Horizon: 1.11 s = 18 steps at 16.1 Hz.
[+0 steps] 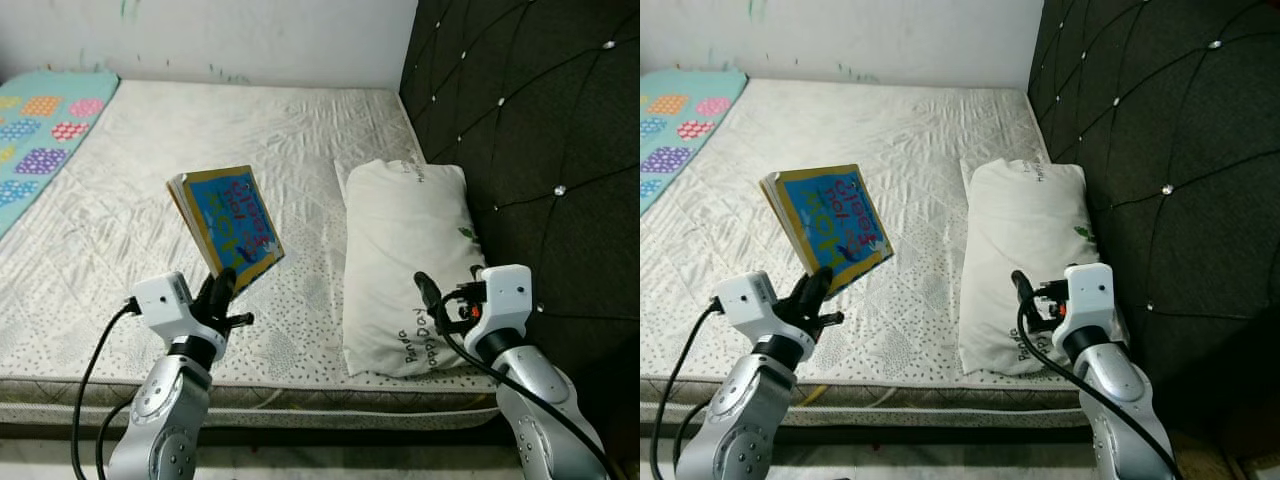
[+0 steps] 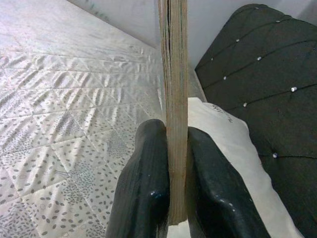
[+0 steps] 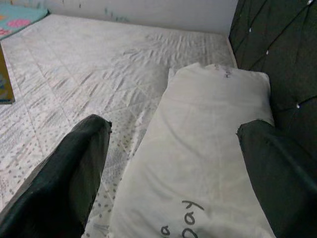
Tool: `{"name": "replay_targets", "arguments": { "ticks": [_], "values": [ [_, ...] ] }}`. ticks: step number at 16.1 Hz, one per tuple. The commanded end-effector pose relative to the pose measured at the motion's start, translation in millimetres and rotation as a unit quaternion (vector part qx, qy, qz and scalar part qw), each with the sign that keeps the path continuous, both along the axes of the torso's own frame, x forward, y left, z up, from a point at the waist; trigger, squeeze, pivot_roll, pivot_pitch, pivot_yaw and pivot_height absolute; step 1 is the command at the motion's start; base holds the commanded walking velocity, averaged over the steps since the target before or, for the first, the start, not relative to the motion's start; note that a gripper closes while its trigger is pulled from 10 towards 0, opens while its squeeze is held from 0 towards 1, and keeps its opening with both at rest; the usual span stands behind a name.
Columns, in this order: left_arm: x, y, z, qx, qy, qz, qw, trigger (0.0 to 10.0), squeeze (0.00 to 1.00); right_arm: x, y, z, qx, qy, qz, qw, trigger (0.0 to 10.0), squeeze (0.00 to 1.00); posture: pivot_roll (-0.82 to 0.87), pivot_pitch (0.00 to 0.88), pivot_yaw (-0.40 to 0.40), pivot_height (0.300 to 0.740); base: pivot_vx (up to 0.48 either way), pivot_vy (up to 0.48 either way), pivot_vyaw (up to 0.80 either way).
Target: Clean up the room
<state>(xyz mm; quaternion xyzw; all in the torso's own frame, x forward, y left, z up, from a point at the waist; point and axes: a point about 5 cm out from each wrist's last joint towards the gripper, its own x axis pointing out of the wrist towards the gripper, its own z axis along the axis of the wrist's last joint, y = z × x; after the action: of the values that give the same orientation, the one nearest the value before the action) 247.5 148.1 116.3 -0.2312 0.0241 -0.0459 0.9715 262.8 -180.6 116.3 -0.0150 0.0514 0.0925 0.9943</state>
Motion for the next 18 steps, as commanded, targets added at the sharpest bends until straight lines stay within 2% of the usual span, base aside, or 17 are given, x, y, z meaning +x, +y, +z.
{"name": "replay_targets", "arguments": {
  "ticks": [1, 6, 12, 18],
  "values": [
    [-3.0, 1.3, 10.1, 0.001, -0.018, 0.006, 1.0, 10.0, 0.0, -4.1, 2.0, 1.6, -0.004, 0.005, 0.015, 1.0, 10.0, 0.0, -0.05, 0.138, -0.047, 0.71, 0.0, 0.0, 0.0],
    [-16.9, 4.9, 8.1, 0.002, -0.002, 0.019, 1.0, 10.0, 0.0, -15.7, 5.4, -6.2, -0.011, 0.033, 0.043, 0.998, 10.0, 0.0, -0.04, 0.185, -0.059, 0.71, 0.0, 0.0, 0.0],
    [-17.6, 5.1, 8.2, 0.004, 0.003, 0.02, 1.0, 10.0, 0.0, -18.0, 6.4, -7.2, -0.012, 0.039, 0.047, 0.998, 10.0, 0.0, -0.04, 0.194, -0.059, 0.666, 0.0, 0.0, 0.0],
    [-19.2, 5.8, 10.5, 0.004, -0.001, 0.026, 1.0, 10.0, 0.0, -16.0, 2.9, -6.5, -0.021, 0.042, 0.047, 0.998, 10.0, 0.0, -0.05, 0.195, -0.064, 0.666, 0.0, 0.0, 0.0]
  ]
}}
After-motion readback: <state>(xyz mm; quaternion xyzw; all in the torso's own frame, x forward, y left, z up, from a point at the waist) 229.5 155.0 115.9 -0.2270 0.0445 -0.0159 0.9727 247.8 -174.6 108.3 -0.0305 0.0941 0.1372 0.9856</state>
